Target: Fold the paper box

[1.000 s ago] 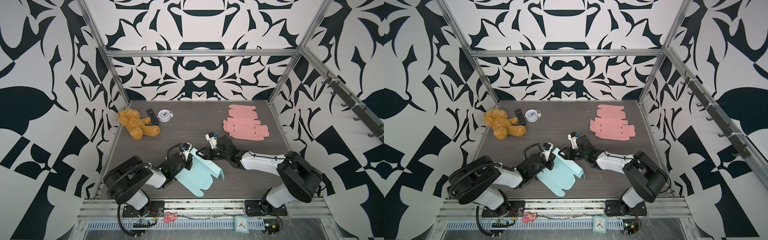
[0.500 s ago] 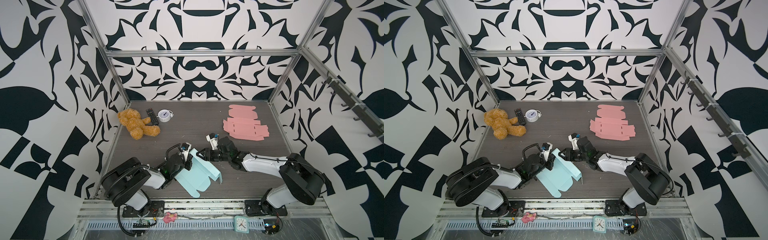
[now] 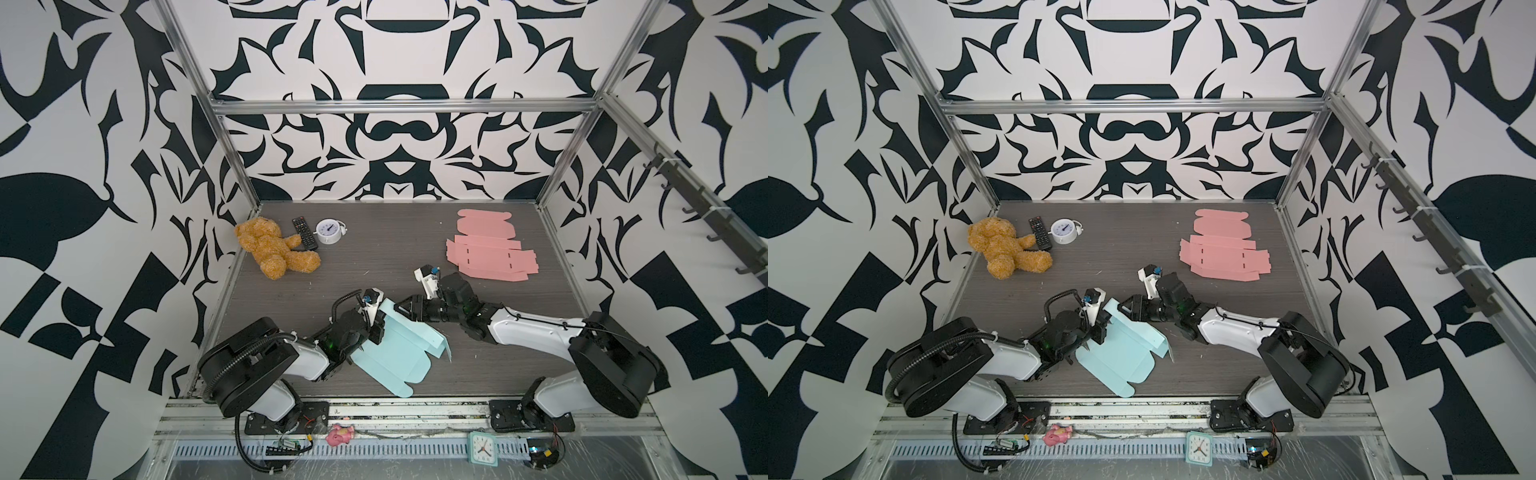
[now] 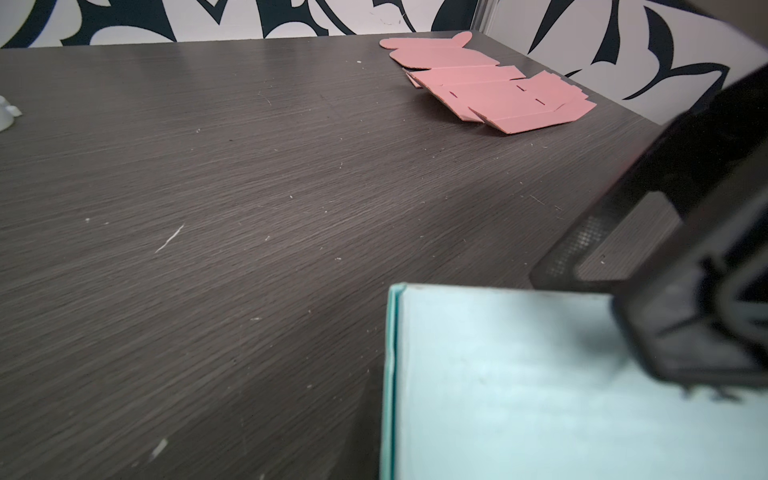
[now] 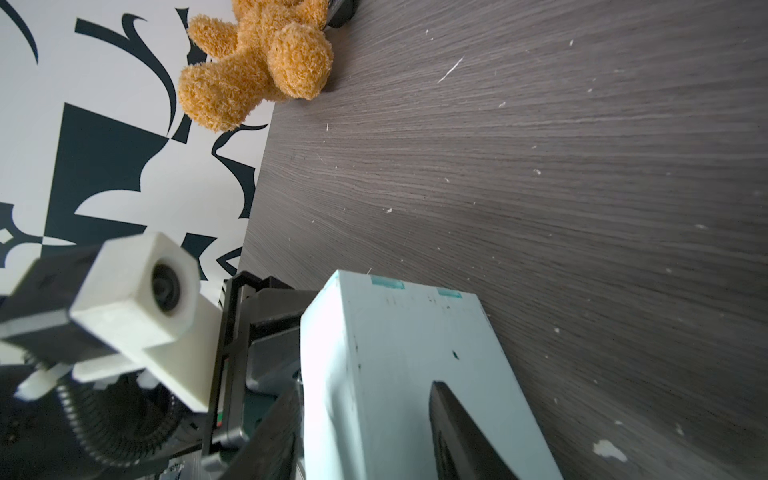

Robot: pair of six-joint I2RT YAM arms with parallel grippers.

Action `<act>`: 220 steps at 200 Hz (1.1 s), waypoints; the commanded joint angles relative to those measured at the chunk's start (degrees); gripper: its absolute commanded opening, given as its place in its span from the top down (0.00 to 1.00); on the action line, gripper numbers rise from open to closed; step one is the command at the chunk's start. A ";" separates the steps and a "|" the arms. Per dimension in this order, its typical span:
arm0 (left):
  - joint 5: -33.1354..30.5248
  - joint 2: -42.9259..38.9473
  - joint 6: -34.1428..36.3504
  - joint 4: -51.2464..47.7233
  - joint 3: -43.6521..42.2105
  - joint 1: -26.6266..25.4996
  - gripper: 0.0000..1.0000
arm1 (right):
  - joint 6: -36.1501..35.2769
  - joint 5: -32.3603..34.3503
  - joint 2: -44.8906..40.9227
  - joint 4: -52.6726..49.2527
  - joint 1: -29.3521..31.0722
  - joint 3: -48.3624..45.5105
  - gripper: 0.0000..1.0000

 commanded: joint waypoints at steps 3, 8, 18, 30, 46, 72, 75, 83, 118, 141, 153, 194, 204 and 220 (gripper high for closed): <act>-1.01 -3.47 -5.37 -4.42 -0.30 0.04 0.88 | -5.72 2.94 -5.81 -9.93 0.48 3.76 0.44; -1.08 -4.27 -6.15 -5.53 -0.49 0.04 0.87 | -6.56 3.80 -7.02 -11.42 0.53 4.18 0.43; -1.23 -5.91 -7.78 -8.06 -0.64 -0.03 0.86 | -8.38 5.85 -9.39 -15.34 0.48 5.14 0.41; -1.29 -8.20 -9.33 -12.01 -0.54 -0.05 0.86 | -10.57 8.46 -12.29 -19.41 0.47 6.16 0.40; -1.88 -10.98 -10.93 -18.20 0.13 -0.13 0.86 | -13.17 11.66 -15.62 -24.66 0.48 7.56 0.40; -4.50 -17.10 -14.04 -31.41 2.92 -0.13 0.86 | -17.08 14.70 -18.66 -31.39 0.50 9.70 0.52; -4.82 -17.61 -14.38 -32.62 3.41 -0.13 0.86 | -17.39 14.99 -18.96 -32.02 0.48 9.92 0.54; -5.51 -18.82 -15.11 -36.63 4.46 -0.13 0.86 | -18.14 15.75 -19.57 -33.45 0.56 10.41 0.59; -7.31 -22.45 -18.10 -49.07 8.93 -0.13 0.87 | -21.41 21.10 -22.99 -39.79 1.68 13.09 0.80; -7.80 -23.56 -19.51 -53.84 10.93 -0.13 0.87 | -23.02 24.33 -23.93 -42.96 3.21 14.72 0.85; -8.11 -23.91 -20.16 -55.40 11.57 -0.20 0.88 | -23.85 26.24 -24.02 -44.25 4.58 15.43 0.87; -9.09 -23.90 -21.47 -59.92 13.48 -0.22 0.90 | -26.45 35.96 -22.12 -49.40 10.88 19.06 0.93; -9.71 -23.94 -21.58 -61.60 14.19 -0.22 0.91 | -26.91 38.21 -21.57 -50.08 12.61 19.89 0.94; -10.25 -24.49 -21.59 -63.76 15.12 -0.20 0.92 | -27.43 40.12 -19.90 -50.91 14.53 21.13 0.96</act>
